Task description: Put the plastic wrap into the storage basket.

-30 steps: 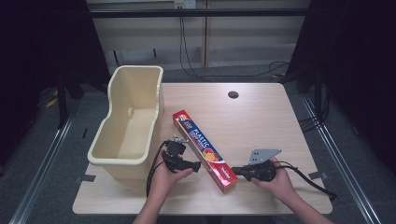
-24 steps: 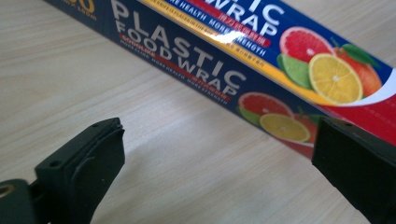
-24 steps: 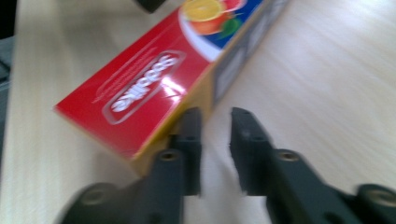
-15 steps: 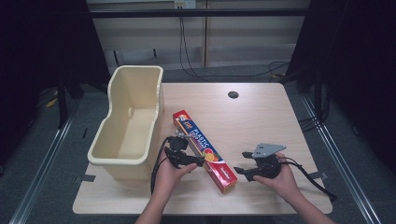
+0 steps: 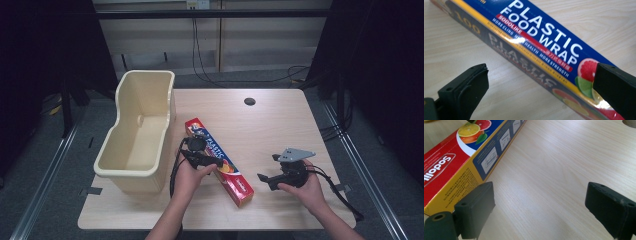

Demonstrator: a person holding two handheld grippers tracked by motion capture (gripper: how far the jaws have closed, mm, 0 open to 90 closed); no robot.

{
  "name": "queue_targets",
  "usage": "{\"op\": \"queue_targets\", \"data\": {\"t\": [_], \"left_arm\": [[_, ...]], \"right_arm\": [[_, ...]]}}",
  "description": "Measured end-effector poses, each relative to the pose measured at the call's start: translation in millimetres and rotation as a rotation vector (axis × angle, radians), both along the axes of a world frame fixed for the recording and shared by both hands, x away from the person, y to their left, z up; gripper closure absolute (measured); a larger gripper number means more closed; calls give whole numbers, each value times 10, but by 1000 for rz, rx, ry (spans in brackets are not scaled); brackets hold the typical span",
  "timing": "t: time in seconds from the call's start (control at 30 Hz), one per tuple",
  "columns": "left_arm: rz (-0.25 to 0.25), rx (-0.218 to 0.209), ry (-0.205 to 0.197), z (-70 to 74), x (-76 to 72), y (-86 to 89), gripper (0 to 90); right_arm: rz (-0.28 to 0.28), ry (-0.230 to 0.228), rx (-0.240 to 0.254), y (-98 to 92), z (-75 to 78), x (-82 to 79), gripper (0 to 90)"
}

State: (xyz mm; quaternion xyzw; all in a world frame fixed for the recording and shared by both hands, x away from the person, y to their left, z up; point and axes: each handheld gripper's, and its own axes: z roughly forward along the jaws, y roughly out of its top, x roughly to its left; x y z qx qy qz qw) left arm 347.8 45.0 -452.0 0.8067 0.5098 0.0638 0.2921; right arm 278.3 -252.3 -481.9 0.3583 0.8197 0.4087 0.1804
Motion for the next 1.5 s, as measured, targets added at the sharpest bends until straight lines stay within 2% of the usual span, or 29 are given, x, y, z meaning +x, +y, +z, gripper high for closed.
{"op": "queue_targets", "data": {"t": [0.27, 0.3, 0.37, 0.47, 0.57, 0.63, 0.67, 0.77, 0.9, 1.17, 1.33, 1.37, 1.4, 1.43, 1.5], "left_arm": [[42, 12, 39, 18, 118, -118, 0], [51, 0, 44, 12, 128, -129, 0], [65, 3, 43, -5, 138, -163, 0], [96, -25, 59, -39, 163, -211, 0], [105, -38, 76, -53, 196, -225, 0], [116, -33, 79, -53, 206, -227, 0], [151, -41, 86, -61, 233, -256, 0], [168, -18, 97, -70, 261, -282, 0], [193, -25, 120, -117, 291, -286, 0], [185, -49, 136, -141, 299, -250, 0], [163, -17, 152, -127, 307, -238, 0], [140, 15, 148, -125, 308, -224, 3], [140, 15, 148, -125, 308, -224, 13], [118, 64, 161, -116, 297, -206, 27], [108, 80, 160, -118, 296, -195, 61]], "right_arm": [[2, -4, 4, -15, 5, 2, 88], [-2, -6, 9, -28, 8, 3, 89], [-4, -5, 17, -47, 5, 8, 90], [-10, -2, 19, -68, 2, 13, 90], [-16, -8, 21, -72, 10, 7, 93], [-15, -7, 21, -72, 11, 6, 94], [-15, -7, 25, -70, 10, 7, 94], [-14, -5, 31, -66, 9, 8, 95], [-10, -4, 30, -67, 6, 12, 103], [-14, -4, 25, -81, 12, 12, 104], [-10, -6, 28, -79, 14, 9, 115], [-12, -8, 27, -83, 15, 10, 114], [-12, -11, 26, -85, 14, 11, 113], [-15, -10, 25, -86, 14, 9, 113], [-15, -7, 28, -89, 13, 13, 113]]}}
